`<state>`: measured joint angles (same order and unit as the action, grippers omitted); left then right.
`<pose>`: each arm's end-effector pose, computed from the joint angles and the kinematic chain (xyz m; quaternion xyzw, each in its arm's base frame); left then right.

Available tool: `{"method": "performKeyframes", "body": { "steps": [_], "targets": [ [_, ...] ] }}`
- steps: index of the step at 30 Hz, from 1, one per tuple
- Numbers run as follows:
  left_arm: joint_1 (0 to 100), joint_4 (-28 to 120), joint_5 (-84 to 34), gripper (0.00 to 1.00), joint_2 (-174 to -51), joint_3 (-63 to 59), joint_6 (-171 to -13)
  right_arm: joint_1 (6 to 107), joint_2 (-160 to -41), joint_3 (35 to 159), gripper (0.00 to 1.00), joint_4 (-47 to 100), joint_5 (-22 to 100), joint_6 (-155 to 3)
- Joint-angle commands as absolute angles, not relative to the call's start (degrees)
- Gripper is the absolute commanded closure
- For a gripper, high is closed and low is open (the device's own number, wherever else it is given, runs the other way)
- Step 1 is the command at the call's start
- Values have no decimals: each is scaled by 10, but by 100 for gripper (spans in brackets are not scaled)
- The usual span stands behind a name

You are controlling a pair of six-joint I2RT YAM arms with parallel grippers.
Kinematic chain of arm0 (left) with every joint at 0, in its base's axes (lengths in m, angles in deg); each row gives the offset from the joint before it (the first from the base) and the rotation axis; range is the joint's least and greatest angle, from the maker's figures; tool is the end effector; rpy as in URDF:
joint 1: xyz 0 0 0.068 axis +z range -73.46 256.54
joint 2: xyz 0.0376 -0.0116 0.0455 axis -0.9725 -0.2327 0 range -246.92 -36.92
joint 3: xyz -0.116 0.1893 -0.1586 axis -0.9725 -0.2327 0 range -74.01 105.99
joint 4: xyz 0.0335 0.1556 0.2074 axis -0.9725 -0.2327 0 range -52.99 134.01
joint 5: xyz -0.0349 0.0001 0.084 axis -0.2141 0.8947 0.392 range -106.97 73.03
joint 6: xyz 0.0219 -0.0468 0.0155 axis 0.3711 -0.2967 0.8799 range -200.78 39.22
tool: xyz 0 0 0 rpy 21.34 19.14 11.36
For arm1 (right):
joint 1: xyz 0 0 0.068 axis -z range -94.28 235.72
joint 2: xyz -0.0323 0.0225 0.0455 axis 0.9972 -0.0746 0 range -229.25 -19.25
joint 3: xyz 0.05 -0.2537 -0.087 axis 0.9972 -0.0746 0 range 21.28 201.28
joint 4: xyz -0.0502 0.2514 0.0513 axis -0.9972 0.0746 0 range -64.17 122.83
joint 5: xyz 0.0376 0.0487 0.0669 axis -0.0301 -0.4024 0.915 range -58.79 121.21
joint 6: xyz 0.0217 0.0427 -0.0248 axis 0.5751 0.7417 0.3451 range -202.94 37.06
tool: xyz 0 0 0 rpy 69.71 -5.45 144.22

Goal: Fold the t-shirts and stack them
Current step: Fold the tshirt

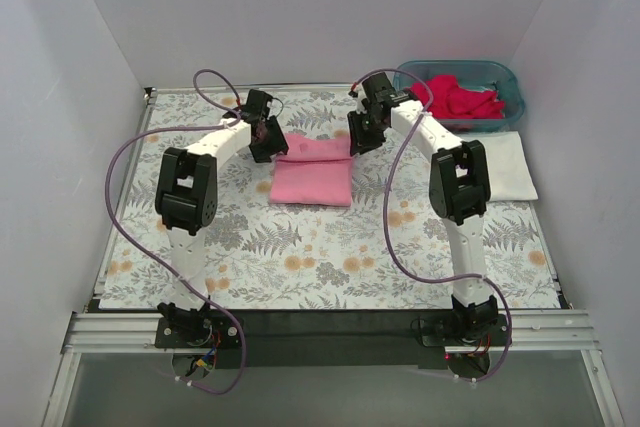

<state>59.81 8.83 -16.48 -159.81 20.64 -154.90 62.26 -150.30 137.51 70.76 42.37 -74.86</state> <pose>0.4375 -0.1312 0.1740 -0.4682 0.8532 -0.1608 0.1643 0.4563 0.2056 0.2138 -0.1538 0.9487 0.1610 0.2244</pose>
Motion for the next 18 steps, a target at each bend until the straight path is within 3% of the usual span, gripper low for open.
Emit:
{"method": "performKeyframes", "body": {
  "steps": [1, 2, 7, 9, 12, 18],
  "targets": [
    [606, 118, -141, 52, -1535, 222, -1528, 630, -1429, 1341, 64, 651, 416, -746],
    [606, 122, -140, 45, -1521, 213, -1524, 629, -1412, 1294, 64, 634, 418, -755],
    [605, 138, -154, 41, -1410, 121, -1512, 626, -1319, 1172, 57, 528, 485, -799],
    [604, 141, -166, 40, -1383, 91, -1508, 621, -1311, 1159, 55, 526, 509, -820],
    [605, 154, -169, 24, -1350, 38, -1506, 616, -1313, 1151, 53, 514, 508, -827],
    [604, 174, -192, 23, -1383, 22, -1499, 623, -1358, 1187, 50, 497, 547, -827]
  ]
}}
